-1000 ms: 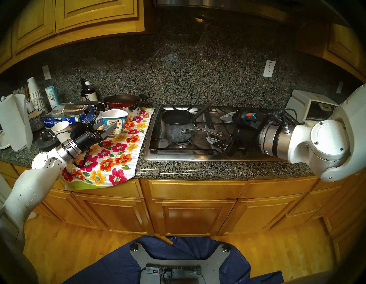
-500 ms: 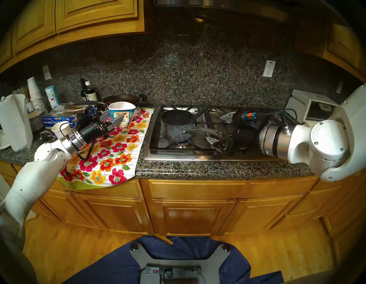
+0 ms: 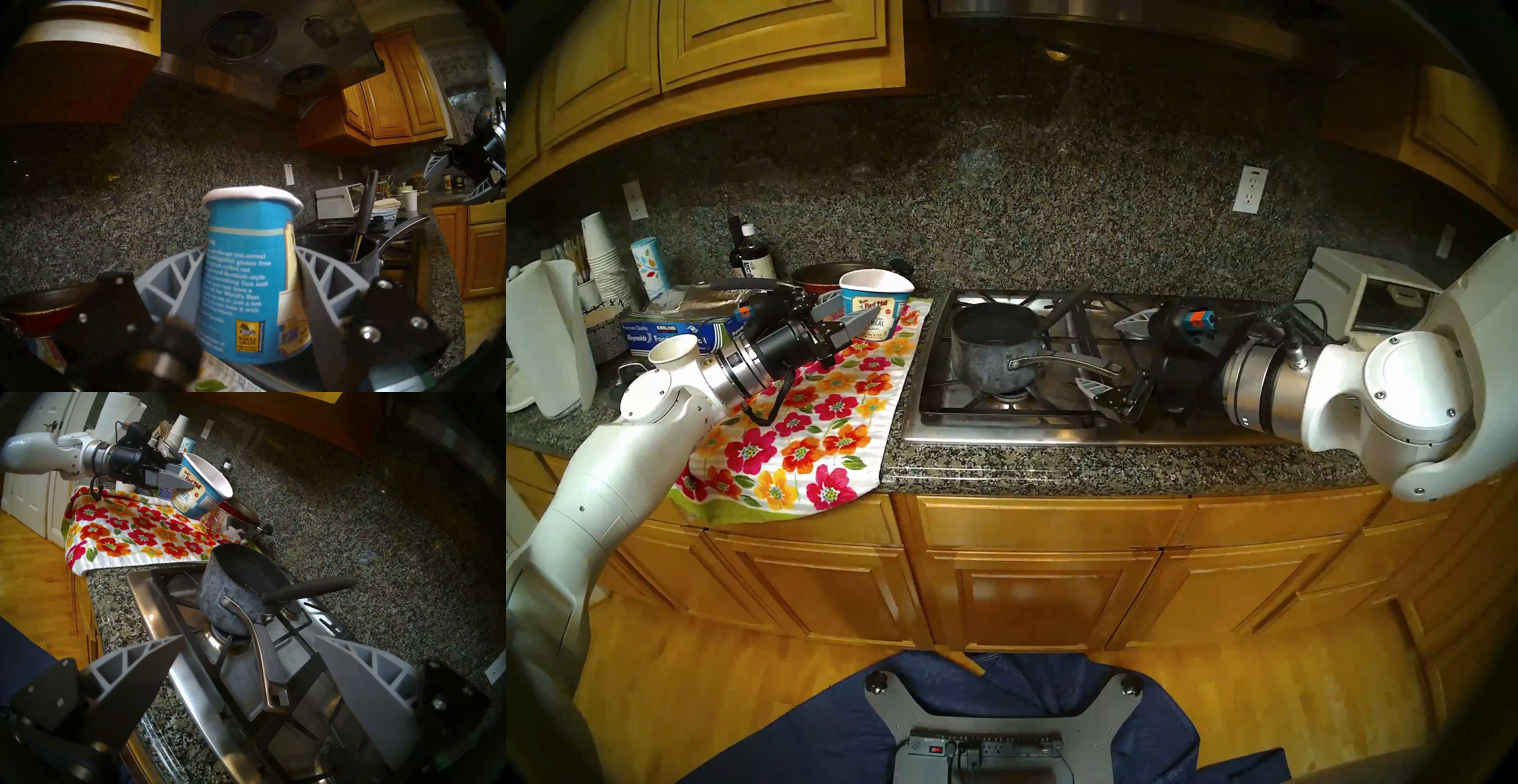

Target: Pour oats into pot and stir with a spoon

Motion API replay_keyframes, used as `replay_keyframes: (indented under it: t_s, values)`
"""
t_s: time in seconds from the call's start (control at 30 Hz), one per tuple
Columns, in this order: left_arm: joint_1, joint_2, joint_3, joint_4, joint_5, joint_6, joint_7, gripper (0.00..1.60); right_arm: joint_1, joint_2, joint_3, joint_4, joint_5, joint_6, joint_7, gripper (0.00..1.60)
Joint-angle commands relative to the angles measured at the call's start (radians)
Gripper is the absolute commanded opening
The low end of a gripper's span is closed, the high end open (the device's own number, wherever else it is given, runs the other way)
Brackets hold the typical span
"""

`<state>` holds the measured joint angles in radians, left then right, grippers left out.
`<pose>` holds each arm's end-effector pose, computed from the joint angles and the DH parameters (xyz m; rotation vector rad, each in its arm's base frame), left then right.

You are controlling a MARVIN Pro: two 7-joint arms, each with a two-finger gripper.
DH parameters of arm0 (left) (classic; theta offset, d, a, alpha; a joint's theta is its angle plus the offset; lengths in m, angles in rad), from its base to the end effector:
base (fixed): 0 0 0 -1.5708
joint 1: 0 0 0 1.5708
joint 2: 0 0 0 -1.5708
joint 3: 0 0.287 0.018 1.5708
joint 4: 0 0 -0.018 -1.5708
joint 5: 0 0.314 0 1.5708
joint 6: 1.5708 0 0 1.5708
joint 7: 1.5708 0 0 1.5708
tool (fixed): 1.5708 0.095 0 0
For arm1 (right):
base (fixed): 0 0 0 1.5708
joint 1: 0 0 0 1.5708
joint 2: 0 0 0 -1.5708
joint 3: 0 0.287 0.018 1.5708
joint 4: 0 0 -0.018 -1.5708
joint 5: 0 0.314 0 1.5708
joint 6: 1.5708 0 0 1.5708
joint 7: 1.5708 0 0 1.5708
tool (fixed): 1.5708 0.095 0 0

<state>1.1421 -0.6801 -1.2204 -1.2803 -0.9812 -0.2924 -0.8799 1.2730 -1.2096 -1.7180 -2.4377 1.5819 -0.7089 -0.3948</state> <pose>0.4654 0.1673 -0.1599 1.4738 -0.8632 1.9721 0.3078 -0.0011 -0.0584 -2.1151 -1.3804 -1.7851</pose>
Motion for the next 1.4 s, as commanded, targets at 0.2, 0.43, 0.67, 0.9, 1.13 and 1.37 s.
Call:
replay_keyframes:
  t_s: [0.2,0.43,0.67,0.9,1.13,1.37]
  values:
    - [-0.124,-0.055,0.007,-0.010,0.027,0.029,-0.032,0.70,0.016,0.000,0.002,0.008,0.000,-0.003,-0.003,1.60]
    - [-0.148,-0.064,0.014,-0.008,0.039,0.052,-0.062,0.69,0.016,0.000,0.002,0.008,0.000,-0.003,-0.003,1.60]
    - [-0.171,-0.070,0.022,0.005,0.056,0.066,-0.092,0.67,0.016,0.000,0.002,0.008,0.000,-0.003,-0.003,1.60]
    - [-0.209,-0.078,0.031,0.041,0.099,0.053,-0.125,0.65,0.016,0.000,0.002,0.008,0.000,-0.003,-0.003,1.60]
    - [-0.255,-0.098,0.037,0.080,0.139,0.046,-0.161,0.65,0.016,0.000,0.002,0.008,0.000,-0.003,-0.003,1.60]
    - [-0.303,-0.126,0.039,0.113,0.174,0.048,-0.183,0.65,0.015,0.000,0.002,0.009,0.000,-0.003,-0.004,1.60]
